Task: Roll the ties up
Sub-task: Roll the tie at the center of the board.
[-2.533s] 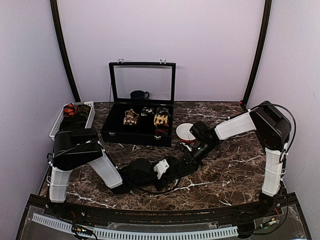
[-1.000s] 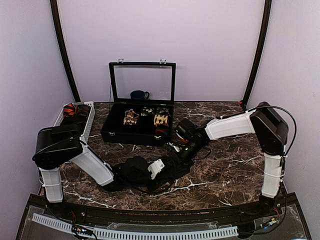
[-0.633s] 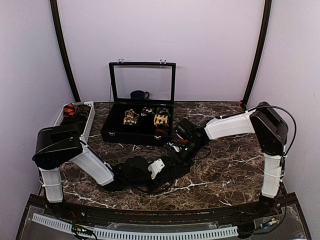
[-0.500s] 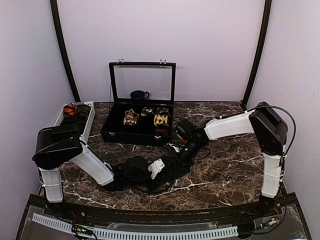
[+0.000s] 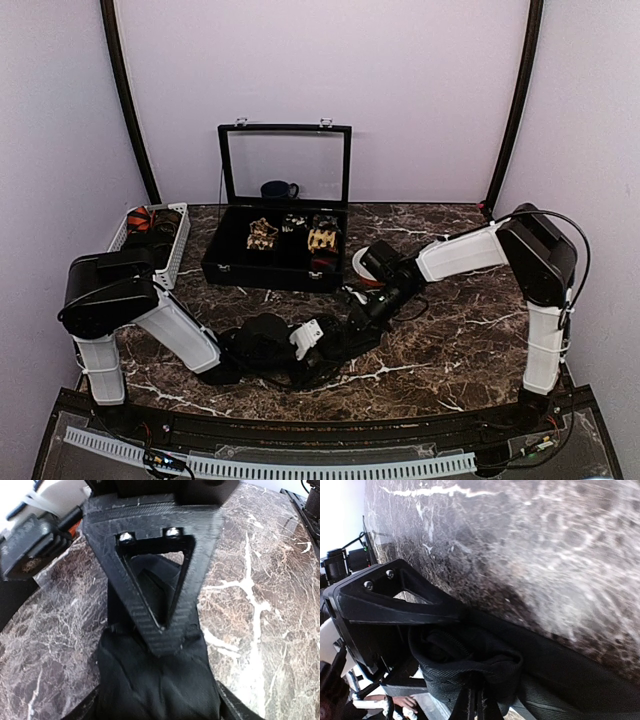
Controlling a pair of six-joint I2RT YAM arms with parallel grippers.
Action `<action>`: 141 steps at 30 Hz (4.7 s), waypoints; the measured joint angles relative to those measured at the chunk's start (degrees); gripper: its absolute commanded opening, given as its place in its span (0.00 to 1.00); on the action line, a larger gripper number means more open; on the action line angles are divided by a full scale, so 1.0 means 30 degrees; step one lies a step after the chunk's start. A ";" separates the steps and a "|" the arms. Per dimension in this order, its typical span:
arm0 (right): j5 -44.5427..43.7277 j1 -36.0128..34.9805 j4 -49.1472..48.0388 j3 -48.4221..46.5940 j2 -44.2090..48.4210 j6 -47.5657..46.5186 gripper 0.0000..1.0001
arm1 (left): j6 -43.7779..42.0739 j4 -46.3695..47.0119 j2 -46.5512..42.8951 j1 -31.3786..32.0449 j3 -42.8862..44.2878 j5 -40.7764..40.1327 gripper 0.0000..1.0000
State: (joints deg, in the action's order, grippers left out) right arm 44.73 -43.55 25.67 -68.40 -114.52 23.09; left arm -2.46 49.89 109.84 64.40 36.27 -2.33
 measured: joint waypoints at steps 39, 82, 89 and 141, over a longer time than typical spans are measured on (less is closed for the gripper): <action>0.1275 0.2812 0.0335 0.1843 0.1144 -0.0481 0.43 | -0.1093 0.1056 0.1581 -0.0401 0.1821 0.1574 0.35; -0.0408 0.2397 0.1035 -0.0102 -0.0437 -0.2135 0.00 | 0.0357 -0.2441 0.1282 -0.0437 0.3381 0.1588 0.37; -0.0437 0.2412 0.1661 -0.0109 0.0255 -0.2178 0.34 | 0.0335 -0.2769 0.1639 -0.0437 0.3847 0.1566 0.35; 0.2040 0.3038 0.0627 0.0233 -0.1115 -0.2616 0.00 | 0.0685 -0.0663 0.0911 -0.0503 0.3053 0.1042 0.80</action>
State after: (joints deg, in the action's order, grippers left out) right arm 50.85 -34.44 27.55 -67.70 -117.86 15.25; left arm -0.40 47.90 112.57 62.89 45.43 0.80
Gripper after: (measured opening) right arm 0.035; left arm 0.809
